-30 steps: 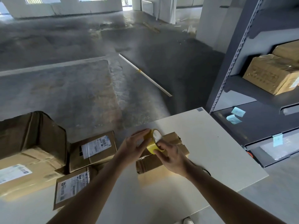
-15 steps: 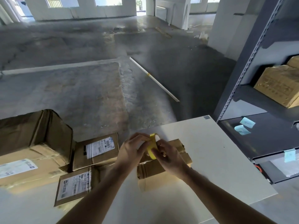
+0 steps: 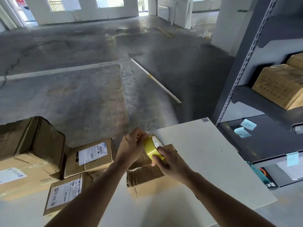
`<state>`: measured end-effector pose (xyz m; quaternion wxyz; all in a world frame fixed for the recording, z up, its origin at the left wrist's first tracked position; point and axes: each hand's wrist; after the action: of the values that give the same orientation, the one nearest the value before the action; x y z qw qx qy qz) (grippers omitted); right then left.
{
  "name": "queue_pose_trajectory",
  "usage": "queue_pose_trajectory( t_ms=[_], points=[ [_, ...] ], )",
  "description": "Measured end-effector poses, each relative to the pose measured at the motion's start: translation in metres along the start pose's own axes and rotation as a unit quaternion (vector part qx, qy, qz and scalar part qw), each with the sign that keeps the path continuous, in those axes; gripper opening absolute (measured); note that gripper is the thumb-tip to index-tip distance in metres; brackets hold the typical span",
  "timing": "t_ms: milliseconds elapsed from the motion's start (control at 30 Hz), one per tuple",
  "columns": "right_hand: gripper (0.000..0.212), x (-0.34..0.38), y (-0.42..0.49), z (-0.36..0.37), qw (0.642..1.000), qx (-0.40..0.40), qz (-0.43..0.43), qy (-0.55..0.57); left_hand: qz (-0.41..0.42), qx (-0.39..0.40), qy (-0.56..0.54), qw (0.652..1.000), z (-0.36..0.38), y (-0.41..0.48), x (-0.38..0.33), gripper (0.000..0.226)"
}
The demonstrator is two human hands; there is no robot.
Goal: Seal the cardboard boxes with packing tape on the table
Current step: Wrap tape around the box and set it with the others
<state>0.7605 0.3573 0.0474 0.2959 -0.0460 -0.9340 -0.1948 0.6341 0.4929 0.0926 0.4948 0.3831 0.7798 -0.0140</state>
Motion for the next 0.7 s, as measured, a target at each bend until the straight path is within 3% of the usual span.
queue_pose_trajectory(
  t_ms=[200,400,533,700],
  points=[
    [0.056,-0.006,0.006,-0.003,0.997,-0.015,0.064,-0.027,0.017,-0.033,0.017,0.999,-0.001,0.004,-0.007,0.005],
    [0.037,-0.004,0.017,-0.014,0.988,0.026,0.150,-0.026,0.076,-0.036,0.012,0.996,-0.009,0.010,-0.013,0.003],
    [0.058,0.001,0.020,-0.020,0.975,0.033,0.216,-0.045,0.092,-0.043,0.017,0.995,-0.011,0.012,-0.012,0.001],
    [0.057,0.012,0.022,-0.019,0.969,0.053,0.239,-0.028,0.028,-0.054,-0.001,0.998,-0.012,0.019,0.001,0.005]
  ],
)
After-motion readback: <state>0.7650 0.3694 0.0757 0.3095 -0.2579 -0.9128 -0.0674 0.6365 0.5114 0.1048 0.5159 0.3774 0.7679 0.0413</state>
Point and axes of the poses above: each hand's wrist, its own y-axis towards the middle knuckle, its own z-axis out of the palm, x = y × z, and after that the axes turned 9 degrees about -y, right-handed
